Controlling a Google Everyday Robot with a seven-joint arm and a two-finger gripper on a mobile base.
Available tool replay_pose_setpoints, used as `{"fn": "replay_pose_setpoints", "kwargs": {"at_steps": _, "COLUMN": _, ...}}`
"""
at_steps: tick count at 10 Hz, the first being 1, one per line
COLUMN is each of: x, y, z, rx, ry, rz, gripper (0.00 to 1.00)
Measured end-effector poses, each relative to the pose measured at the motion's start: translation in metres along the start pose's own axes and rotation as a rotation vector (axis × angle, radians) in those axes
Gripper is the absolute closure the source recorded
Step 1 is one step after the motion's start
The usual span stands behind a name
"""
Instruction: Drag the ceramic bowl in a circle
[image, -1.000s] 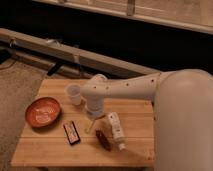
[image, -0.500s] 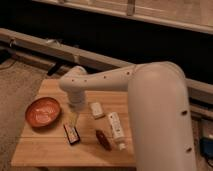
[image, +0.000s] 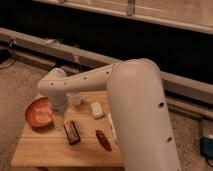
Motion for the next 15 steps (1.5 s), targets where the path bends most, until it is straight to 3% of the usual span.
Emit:
{"fn": "replay_pose_setpoints", "kwargs": {"at_steps": 9, "x": -0.063, "y": 0.002, "z": 0.012, "rx": 0.003, "ry": -0.042, "rz": -0.188, "gripper": 0.2}}
{"fn": "replay_pose_setpoints", "kwargs": {"at_steps": 11, "x": -0.075, "y": 0.002, "z": 0.024, "rx": 0.004, "ry": -0.047, "rz": -0.224, "gripper": 0.2}}
{"fn": "replay_pose_setpoints", "kwargs": {"at_steps": 15, "x": -0.097, "y": 0.013, "z": 0.069, "rx": -0.003, "ry": -0.021, "rz": -0.28, "gripper": 0.24}}
